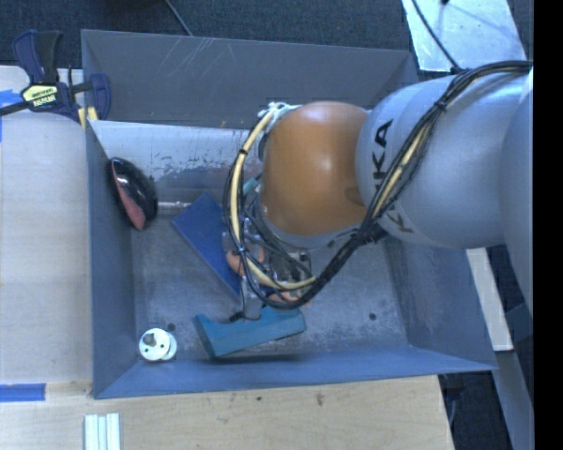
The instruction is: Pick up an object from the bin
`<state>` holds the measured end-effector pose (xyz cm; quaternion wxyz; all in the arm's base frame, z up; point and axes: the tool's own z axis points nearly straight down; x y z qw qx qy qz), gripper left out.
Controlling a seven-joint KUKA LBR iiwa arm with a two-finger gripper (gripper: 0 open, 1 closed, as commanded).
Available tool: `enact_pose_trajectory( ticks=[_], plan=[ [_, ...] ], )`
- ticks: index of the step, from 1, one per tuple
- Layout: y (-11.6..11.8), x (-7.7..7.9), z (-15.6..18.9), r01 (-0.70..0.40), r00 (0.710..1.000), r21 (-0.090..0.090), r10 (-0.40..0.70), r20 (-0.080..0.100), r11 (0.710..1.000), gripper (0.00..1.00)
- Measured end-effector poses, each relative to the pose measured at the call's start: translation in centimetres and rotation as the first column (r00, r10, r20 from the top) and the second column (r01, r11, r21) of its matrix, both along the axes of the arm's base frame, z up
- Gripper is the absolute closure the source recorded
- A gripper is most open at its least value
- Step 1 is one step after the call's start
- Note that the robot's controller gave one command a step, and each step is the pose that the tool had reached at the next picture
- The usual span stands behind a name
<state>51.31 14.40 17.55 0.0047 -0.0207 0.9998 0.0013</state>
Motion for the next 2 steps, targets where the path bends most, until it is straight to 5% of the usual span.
enact_pose_trajectory(
  ticks=[2],
  plan=[
    [-2.78, 1.08, -3.37, 0.129, 0.992, -0.002, -0.129, -0.007, 0.992, 0.00]
  ],
)
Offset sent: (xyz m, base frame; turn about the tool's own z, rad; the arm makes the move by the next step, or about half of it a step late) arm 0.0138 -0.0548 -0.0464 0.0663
